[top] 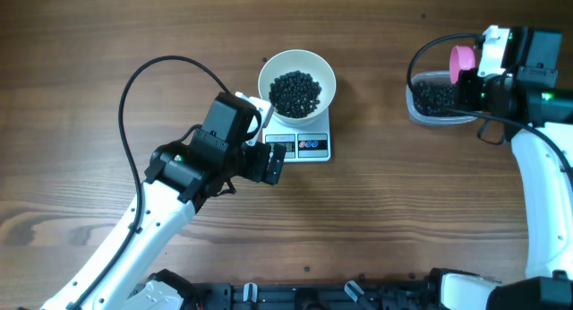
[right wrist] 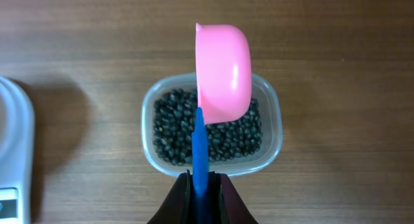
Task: Scoop item into bowl and weigh 150g on scale
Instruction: 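Move the empty scoop back right over the bean tub, right gripper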
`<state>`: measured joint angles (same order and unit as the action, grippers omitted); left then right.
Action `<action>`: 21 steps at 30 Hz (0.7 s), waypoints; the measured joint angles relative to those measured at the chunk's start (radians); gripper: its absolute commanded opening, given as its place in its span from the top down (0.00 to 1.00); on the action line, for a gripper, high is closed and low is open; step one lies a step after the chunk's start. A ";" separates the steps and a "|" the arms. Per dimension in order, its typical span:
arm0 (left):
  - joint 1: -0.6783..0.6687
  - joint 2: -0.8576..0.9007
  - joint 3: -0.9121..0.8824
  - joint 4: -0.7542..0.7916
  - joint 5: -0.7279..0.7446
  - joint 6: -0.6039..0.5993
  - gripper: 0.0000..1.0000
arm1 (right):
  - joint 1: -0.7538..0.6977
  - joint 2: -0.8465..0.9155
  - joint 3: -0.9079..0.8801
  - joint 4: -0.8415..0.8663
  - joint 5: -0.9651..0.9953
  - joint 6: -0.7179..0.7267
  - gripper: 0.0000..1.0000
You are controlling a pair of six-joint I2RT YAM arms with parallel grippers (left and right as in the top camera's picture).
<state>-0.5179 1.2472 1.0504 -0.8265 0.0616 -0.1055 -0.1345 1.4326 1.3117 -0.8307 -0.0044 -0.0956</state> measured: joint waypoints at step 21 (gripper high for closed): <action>0.000 0.000 0.000 0.000 0.000 0.000 0.00 | 0.000 0.045 0.000 -0.064 0.001 -0.247 0.96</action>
<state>-0.5179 1.2472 1.0504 -0.8265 0.0616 -0.1051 -0.1345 1.4780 1.3117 -0.8948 -0.0036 -0.3428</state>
